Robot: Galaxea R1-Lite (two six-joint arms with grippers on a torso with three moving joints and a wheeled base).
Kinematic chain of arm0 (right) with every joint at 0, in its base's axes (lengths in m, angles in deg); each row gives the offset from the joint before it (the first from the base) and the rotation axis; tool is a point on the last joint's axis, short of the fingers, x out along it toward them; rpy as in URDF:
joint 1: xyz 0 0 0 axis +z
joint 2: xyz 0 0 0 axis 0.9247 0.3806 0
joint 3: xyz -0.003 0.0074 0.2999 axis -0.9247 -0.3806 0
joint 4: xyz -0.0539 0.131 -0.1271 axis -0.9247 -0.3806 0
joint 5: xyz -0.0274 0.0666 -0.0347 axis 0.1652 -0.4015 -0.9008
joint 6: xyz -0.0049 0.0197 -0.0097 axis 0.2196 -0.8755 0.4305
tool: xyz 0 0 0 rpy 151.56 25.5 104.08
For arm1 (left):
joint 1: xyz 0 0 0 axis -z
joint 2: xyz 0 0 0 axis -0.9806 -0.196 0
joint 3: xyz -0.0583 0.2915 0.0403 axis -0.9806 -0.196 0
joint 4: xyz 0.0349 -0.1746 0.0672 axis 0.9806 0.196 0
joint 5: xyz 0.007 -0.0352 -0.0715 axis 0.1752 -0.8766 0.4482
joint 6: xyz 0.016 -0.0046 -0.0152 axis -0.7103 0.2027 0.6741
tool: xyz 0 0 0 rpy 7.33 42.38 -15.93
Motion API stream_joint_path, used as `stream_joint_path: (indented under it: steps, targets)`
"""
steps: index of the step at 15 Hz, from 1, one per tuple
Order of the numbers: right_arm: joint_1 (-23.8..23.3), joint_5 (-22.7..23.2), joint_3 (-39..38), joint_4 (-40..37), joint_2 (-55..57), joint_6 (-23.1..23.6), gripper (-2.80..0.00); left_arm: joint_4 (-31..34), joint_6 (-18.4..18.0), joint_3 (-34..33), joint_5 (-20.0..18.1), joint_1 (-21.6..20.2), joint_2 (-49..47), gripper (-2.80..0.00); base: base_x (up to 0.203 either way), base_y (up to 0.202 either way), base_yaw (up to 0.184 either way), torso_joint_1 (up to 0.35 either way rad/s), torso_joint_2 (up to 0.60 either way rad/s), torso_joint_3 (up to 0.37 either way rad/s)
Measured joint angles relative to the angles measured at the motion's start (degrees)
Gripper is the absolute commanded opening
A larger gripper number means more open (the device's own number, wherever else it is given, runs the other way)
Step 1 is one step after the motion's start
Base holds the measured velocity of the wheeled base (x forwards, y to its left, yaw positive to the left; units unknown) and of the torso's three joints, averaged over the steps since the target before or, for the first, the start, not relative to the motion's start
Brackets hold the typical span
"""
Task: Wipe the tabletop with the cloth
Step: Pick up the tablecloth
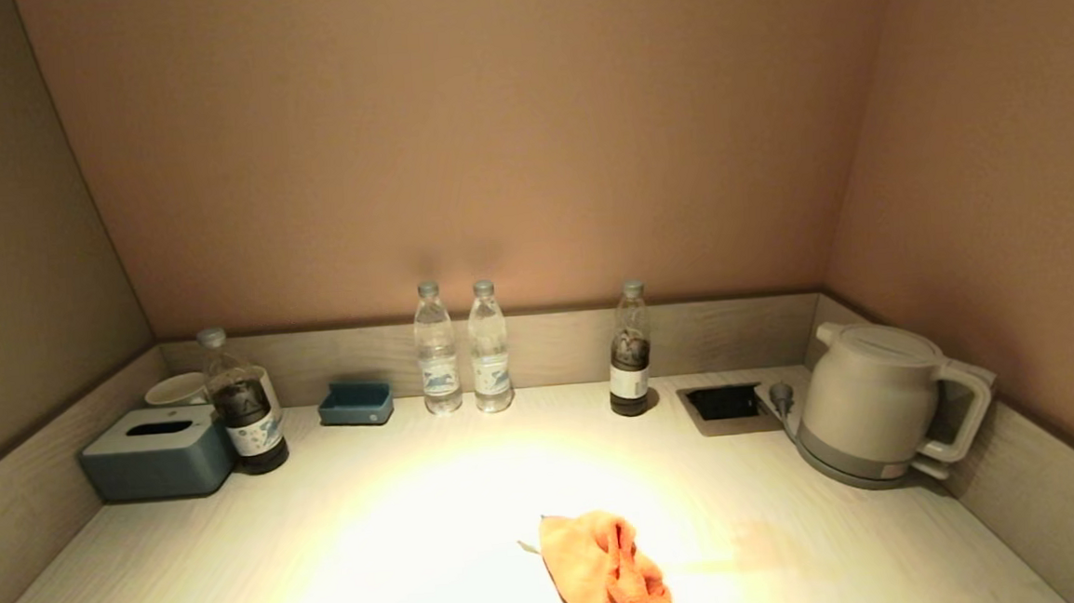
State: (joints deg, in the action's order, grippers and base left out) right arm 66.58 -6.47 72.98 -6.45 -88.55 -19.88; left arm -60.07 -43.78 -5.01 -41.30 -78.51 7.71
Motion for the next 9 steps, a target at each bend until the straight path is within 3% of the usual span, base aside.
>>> stream_joint_path:
  steps: [3,9]
  targets:
    - [0.0,0.0,1.3,0.7,0.0,0.2,-2.8,0.0,0.0,0.0,0.0,0.0,0.0,-2.8,0.0,0.0,0.0,0.0,0.0,0.0]
    - [0.0,1.5,20.8,0.6,1.6,4.3,-2.8,0.0,0.0,0.0,0.0,0.0,0.0,-2.8,0.0,0.0,0.0,0.0,0.0,0.0]
